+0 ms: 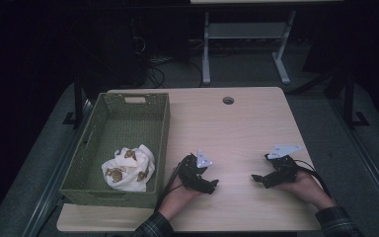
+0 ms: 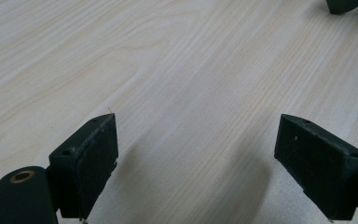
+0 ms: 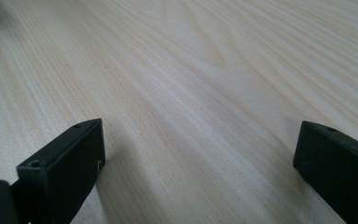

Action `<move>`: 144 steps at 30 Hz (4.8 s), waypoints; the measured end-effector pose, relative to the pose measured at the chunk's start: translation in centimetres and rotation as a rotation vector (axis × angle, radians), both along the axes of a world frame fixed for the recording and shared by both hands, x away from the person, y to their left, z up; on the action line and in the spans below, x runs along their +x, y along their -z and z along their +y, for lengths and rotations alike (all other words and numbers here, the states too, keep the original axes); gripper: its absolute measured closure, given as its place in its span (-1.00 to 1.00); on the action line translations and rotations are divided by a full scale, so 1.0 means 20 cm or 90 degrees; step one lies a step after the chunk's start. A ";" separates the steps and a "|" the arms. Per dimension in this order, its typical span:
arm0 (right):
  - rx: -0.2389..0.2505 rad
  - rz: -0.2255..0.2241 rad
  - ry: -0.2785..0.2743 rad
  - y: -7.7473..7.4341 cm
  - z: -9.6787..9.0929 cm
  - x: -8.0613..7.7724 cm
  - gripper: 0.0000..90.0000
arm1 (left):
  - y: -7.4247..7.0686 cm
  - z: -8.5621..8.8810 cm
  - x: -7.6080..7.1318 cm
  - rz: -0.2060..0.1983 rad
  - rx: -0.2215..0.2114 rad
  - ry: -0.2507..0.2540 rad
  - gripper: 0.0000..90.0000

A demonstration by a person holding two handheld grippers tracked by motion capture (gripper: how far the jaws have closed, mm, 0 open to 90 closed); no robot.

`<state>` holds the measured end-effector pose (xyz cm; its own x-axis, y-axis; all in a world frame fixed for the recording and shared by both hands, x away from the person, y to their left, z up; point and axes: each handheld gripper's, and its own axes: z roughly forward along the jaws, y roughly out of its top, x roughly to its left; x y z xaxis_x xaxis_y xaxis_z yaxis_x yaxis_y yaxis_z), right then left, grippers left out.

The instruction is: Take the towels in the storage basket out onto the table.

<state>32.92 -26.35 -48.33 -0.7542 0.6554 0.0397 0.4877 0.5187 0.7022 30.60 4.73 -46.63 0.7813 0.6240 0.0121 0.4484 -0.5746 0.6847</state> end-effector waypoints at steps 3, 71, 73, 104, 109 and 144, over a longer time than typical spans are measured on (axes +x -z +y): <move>-0.001 -0.001 0.000 0.00 0.00 0.00 -0.97 | -0.02 0.01 0.00 -0.001 -0.001 0.000 -0.72; 0.000 -0.001 0.000 0.00 0.00 0.00 -0.97 | -0.49 0.13 0.13 -0.039 -0.107 0.049 -0.71; 0.000 0.000 0.000 0.00 0.00 0.00 -0.97 | -0.51 0.16 0.14 -0.033 -0.116 0.046 -0.71; -0.001 -0.001 -0.006 0.00 -0.01 0.00 -0.97 | -0.62 0.48 0.17 -0.033 -0.096 0.033 -0.69; -0.001 -0.001 -0.006 0.00 -0.01 0.00 -0.97 | -0.63 0.53 0.16 -0.038 -0.097 0.022 -0.69; -0.001 -0.001 -0.007 0.00 -0.01 0.00 -0.97 | -0.55 1.00 0.15 -0.044 -0.048 -0.098 -0.69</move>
<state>32.92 -26.46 -48.34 -0.7612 0.6475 0.0368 0.4808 0.5253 0.7021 33.70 24.75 -35.68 0.6757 0.7371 0.0115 0.4769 -0.4489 0.7557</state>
